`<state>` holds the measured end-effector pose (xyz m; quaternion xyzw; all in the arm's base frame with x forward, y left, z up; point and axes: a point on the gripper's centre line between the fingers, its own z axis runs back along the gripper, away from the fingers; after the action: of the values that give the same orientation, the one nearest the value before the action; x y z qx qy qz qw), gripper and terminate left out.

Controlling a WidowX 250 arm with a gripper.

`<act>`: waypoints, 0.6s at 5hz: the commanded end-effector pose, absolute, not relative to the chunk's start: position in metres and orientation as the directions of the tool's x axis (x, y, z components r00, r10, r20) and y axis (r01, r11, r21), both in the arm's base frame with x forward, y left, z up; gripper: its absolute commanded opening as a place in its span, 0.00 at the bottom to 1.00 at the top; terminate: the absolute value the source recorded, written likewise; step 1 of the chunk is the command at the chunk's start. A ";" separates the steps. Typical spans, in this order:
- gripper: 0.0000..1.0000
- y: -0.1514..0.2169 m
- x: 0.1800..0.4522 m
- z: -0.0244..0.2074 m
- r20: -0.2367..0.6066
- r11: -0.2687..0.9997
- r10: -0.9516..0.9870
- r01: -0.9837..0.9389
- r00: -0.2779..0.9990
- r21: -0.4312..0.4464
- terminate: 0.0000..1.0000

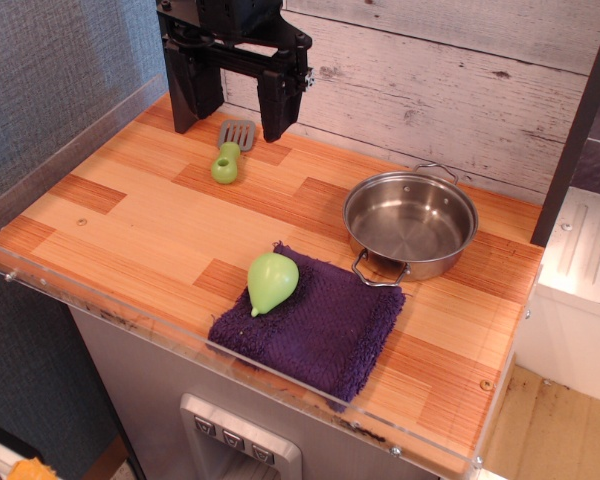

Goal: Move pear to left of metal bowl

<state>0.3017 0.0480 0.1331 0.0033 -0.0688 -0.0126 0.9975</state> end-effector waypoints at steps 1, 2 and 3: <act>1.00 0.048 0.302 0.133 0.137 1.000 -0.026 0.025 0.990 0.008 0.00; 1.00 0.028 0.290 0.125 0.156 0.995 -0.103 0.103 0.982 0.007 0.00; 1.00 0.015 0.274 0.117 0.169 0.989 -0.149 0.150 0.974 0.008 0.00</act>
<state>0.2678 0.0137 0.1031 -0.0051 -0.0612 -0.0758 0.9952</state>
